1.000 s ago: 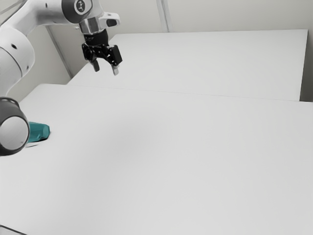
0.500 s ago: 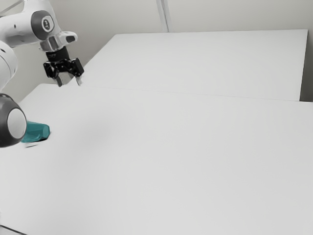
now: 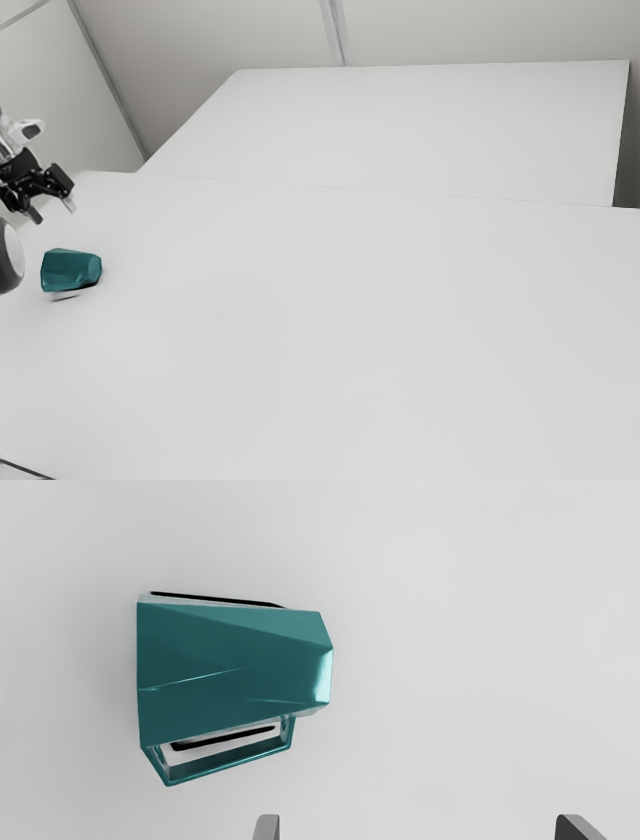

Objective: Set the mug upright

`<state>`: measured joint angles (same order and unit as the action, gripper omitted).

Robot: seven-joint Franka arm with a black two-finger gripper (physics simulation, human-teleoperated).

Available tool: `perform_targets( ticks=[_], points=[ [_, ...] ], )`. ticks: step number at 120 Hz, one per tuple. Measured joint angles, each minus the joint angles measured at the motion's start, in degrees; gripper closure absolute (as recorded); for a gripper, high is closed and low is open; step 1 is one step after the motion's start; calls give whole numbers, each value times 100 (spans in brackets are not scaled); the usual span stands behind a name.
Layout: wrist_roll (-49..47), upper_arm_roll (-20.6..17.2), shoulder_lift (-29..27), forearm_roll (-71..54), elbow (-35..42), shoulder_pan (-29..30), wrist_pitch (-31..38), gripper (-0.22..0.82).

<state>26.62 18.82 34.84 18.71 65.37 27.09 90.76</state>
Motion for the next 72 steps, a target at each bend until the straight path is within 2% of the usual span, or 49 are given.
perform_targets(
  ticks=[44, 72],
  points=[
    [1177, 124, 486, 760, 73, 793, 391, 0],
    [1885, 516, 801, 1511, 103, 1017, 227, 0]
  ],
)
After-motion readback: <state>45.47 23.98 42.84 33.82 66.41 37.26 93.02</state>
